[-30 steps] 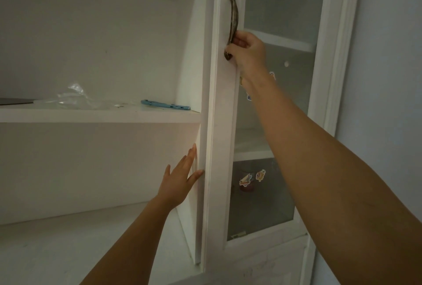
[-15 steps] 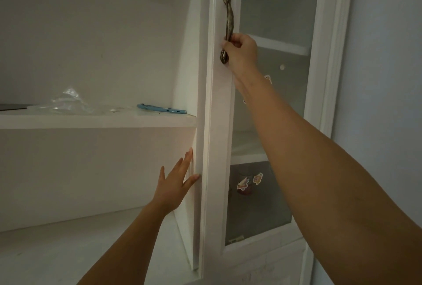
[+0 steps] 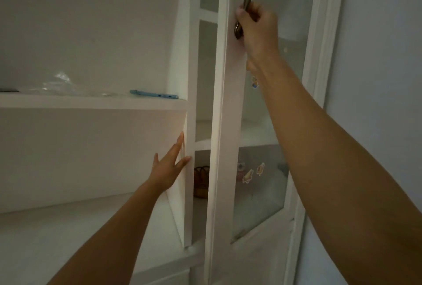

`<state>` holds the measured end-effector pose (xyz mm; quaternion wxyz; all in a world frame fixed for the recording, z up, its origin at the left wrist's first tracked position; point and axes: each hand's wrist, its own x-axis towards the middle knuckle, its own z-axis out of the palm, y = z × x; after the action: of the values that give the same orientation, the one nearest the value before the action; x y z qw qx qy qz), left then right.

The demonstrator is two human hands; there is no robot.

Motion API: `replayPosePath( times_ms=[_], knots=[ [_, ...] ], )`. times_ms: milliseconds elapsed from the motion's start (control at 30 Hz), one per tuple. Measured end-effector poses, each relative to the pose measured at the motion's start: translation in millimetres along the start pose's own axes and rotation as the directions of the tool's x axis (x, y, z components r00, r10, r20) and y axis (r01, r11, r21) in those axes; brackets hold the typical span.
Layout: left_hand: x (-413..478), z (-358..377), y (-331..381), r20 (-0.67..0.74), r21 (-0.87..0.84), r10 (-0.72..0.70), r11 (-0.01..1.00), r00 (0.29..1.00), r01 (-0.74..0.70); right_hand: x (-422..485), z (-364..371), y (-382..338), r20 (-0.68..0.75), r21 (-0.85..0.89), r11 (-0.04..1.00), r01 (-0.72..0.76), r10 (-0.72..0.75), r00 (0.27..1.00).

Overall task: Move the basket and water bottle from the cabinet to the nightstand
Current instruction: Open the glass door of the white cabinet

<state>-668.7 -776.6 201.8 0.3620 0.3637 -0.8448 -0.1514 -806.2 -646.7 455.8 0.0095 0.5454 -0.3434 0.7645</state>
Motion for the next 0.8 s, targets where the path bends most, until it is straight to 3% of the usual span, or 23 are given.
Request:
replayPosePath(
  times_ms=[600, 800],
  knots=[
    [-3.0, -4.7, 8.7, -0.053, 0.162, -0.072, 0.983, 0.996, 0.080, -6.1, 3.7, -6.7, -0.028, -0.016, 0.997, -0.080, 0.079, 0.996],
    [-16.6, -3.4, 10.9, -0.145, 0.088, -0.087, 0.991, 0.986, 0.100, -6.4, 2.7, -7.5, -0.025, 0.010, 0.996, -0.090, 0.090, 0.996]
  ],
)
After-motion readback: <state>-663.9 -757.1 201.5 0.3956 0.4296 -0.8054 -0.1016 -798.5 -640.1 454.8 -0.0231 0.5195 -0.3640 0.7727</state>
